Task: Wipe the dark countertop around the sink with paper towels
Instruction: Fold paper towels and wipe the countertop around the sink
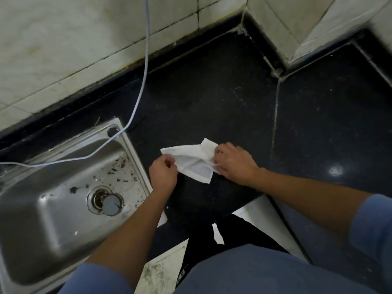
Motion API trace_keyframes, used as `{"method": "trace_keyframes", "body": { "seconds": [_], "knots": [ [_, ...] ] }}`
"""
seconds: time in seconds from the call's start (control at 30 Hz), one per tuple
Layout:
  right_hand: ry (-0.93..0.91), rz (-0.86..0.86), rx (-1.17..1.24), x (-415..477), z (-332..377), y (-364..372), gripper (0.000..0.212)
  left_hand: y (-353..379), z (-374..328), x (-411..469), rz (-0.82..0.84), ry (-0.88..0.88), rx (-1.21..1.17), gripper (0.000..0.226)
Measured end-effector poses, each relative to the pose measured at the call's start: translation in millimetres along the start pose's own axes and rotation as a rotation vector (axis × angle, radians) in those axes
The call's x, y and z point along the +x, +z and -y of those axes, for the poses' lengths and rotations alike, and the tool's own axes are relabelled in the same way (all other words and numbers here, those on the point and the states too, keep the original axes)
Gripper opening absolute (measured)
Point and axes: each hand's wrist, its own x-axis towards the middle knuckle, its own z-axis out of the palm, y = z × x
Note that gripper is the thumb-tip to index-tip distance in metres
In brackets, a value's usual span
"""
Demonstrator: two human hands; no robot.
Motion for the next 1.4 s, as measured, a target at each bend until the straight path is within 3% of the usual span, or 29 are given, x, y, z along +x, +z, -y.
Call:
{"method": "trace_keyframes", "body": {
  "seconds": [0.07,0.2,0.3,0.4,0.6,0.73,0.8,0.9,1.0,1.07,1.17,1.27,1.4],
  "knots": [
    [0.059,0.066,0.137,-12,-3,0,0.022,-2,3,2,-0.027,-0.017,0.063,0.019],
    [0.466,-0.092,0.341,5,-11,-13,0.027,-6,11,-5,-0.038,-0.007,0.141,0.025],
    [0.583,0.136,0.287,33,-12,-16,0.037,-3,13,-9,-0.031,-0.019,0.141,0.027],
    [0.550,0.309,0.258,49,-1,-12,0.024,0,8,-12,-0.021,-0.024,0.119,0.029],
    [0.649,0.015,0.304,65,-22,-33,0.018,-15,4,13,-0.060,0.048,0.173,0.026],
    [0.685,-0.023,0.337,79,-41,-37,0.018,-13,-13,20,-0.083,0.135,0.246,0.029],
    [0.659,-0.051,0.318,74,-43,-37,0.024,-5,-19,11,-0.064,0.234,0.289,0.025],
    [0.460,-0.095,0.243,50,-35,-35,0.018,15,-18,-15,0.085,0.435,0.398,0.018],
    [0.256,0.152,0.140,22,-23,-27,0.023,33,-8,-32,0.211,0.570,0.582,0.027],
    [0.221,0.236,0.078,10,-23,-19,0.032,38,-2,-34,0.220,0.610,0.697,0.024],
    [0.272,0.080,0.055,7,-23,-23,0.036,33,2,-31,0.244,0.629,0.772,0.020],
    [0.135,-0.055,0.034,2,-14,-28,0.031,22,6,-27,0.317,0.607,0.661,0.014],
    [-0.051,0.112,0.006,-12,12,-11,0.044,1,-3,-26,0.326,0.424,0.358,0.006]
  ]
}}
